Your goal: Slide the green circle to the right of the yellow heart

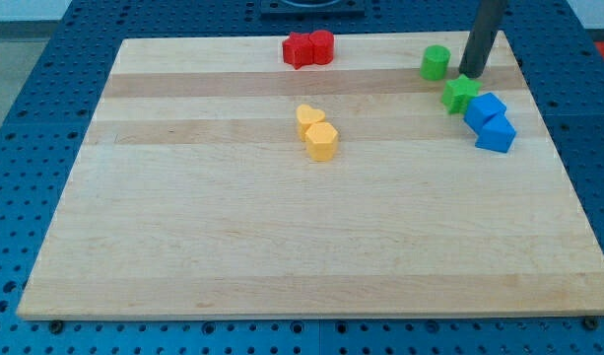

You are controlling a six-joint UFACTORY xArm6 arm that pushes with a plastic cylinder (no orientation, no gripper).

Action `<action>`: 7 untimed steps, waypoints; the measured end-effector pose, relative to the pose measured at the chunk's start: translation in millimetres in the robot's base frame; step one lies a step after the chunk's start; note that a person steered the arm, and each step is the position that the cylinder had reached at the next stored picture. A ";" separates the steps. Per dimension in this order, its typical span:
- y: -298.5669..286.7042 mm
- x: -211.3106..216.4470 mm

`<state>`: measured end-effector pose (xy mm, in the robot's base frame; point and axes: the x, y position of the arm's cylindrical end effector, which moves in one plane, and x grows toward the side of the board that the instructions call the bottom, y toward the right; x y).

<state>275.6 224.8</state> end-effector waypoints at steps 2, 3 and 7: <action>-24.6 -25.0; -47.6 -26.1; -148.7 38.4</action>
<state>314.1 76.1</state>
